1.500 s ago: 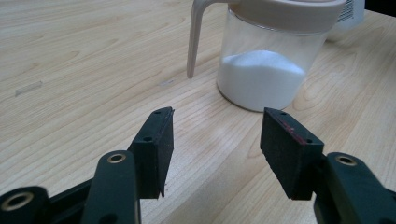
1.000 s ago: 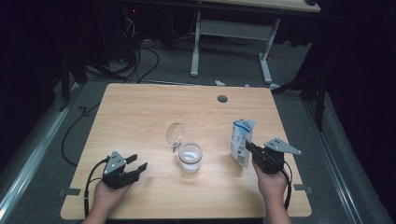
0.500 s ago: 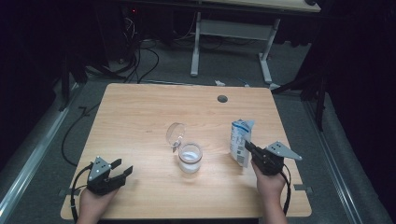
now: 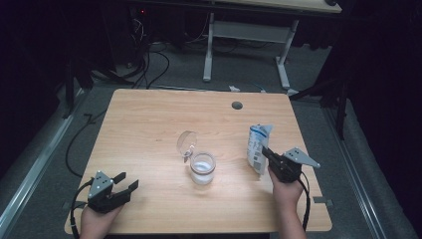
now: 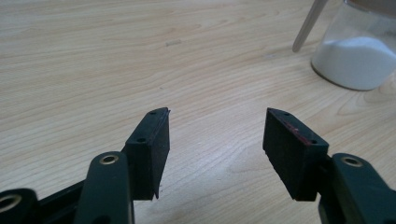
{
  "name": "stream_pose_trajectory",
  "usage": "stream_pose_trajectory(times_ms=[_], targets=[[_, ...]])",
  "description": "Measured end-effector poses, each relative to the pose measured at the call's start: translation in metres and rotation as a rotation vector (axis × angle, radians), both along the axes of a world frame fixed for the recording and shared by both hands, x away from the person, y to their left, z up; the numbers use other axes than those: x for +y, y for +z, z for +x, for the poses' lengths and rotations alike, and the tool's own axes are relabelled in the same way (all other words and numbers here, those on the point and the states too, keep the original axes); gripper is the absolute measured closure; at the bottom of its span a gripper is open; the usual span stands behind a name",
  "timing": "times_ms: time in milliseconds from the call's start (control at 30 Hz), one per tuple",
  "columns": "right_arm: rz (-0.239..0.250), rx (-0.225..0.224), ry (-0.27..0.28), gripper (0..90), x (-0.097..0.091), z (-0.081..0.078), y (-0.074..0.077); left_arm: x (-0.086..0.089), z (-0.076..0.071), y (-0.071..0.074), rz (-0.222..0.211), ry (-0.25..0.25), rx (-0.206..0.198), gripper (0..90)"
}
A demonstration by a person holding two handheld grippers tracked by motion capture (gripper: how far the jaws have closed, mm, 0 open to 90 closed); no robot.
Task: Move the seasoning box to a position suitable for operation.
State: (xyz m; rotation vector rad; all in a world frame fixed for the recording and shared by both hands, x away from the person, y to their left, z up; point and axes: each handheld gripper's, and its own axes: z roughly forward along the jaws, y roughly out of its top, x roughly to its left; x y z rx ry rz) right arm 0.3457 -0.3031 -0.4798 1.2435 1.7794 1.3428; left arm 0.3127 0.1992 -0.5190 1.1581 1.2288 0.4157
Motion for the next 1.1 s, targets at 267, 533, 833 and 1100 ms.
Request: stream_pose_trajectory(times_ms=[267,533,833,1100], targets=[[-0.006,0.007,-0.016,89.8,-0.005,-0.007,-0.004,0.002,0.001,0.002,-0.006,0.0,-0.003,41.6],[-0.01,0.006,-0.01,89.6,-0.005,-0.014,-0.006,0.009,0.002,0.004,-0.015,0.009,-0.007,41.4],[-0.025,0.004,-0.011,87.7,-0.003,-0.021,-0.008,0.013,0.002,0.004,-0.024,0.016,-0.006,41.4],[-0.047,0.004,-0.009,81.8,0.002,-0.02,-0.008,0.011,0.003,0.003,-0.022,0.015,-0.004,41.0]])
